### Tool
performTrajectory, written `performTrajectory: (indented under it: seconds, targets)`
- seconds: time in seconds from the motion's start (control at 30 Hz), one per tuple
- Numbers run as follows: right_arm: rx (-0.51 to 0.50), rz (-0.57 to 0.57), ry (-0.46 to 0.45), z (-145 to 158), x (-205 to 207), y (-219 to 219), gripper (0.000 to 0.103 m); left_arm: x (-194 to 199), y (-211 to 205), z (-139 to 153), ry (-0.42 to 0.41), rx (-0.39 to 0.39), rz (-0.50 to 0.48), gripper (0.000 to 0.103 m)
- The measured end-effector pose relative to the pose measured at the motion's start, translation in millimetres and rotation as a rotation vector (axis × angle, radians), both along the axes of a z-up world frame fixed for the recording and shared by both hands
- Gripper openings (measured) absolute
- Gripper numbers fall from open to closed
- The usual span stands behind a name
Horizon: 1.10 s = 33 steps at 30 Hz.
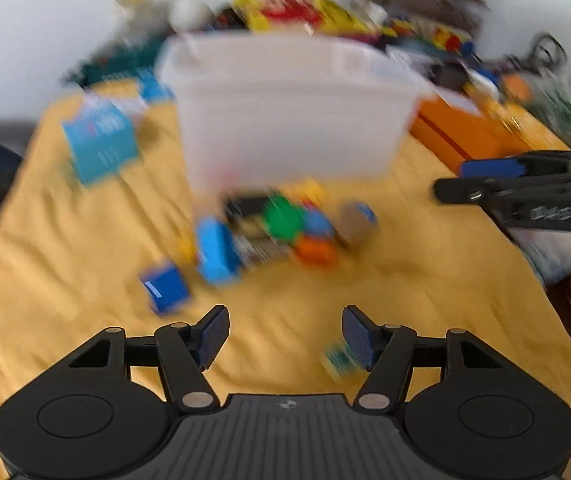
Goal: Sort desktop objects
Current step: 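Grasp green frog tile with left tool while right tool moves toward orange brick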
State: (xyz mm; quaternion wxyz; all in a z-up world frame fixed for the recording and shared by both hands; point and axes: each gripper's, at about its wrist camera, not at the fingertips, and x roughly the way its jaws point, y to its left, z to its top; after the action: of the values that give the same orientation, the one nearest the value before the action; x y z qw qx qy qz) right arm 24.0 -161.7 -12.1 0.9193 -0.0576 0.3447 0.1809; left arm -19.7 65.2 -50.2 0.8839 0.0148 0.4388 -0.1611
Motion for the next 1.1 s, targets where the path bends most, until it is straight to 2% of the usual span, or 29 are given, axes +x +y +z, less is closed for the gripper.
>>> performTrajectory:
  seconds: [0.17,0.23,0.27,0.37,0.63,0.73,0.93,1.03,1.1]
  targets:
    - [-0.025,0.012,0.110,-32,-15,5,0.057,-6,-26,-26,0.066,0.021,-0.082,0.053]
    - [-0.034,0.016,0.120,-36,-18,6,0.057,-1,-33,-35,0.090,0.010,-0.098,0.046]
    - [-0.037,0.018,0.122,-36,-18,7,0.057,2,-37,-39,0.097,0.012,-0.099,0.036]
    - [-0.044,0.026,0.121,-36,-17,9,0.057,4,-37,-43,0.090,0.001,-0.073,0.028]
    - [-0.041,0.066,0.096,-39,-7,26,0.057,2,-11,-42,0.055,0.067,-0.026,0.028]
    - [-0.045,0.078,0.090,-41,0,35,0.057,4,-3,-39,0.053,0.031,-0.049,0.028]
    - [-0.078,0.042,0.069,-51,26,52,0.057,6,-3,-41,0.068,0.032,-0.069,0.029]
    - [-0.098,0.038,0.032,-47,26,56,0.056,7,-4,-41,0.057,0.036,-0.073,0.035]
    - [-0.064,0.098,0.015,-41,19,58,0.053,10,-4,-41,0.052,0.037,-0.071,0.035]
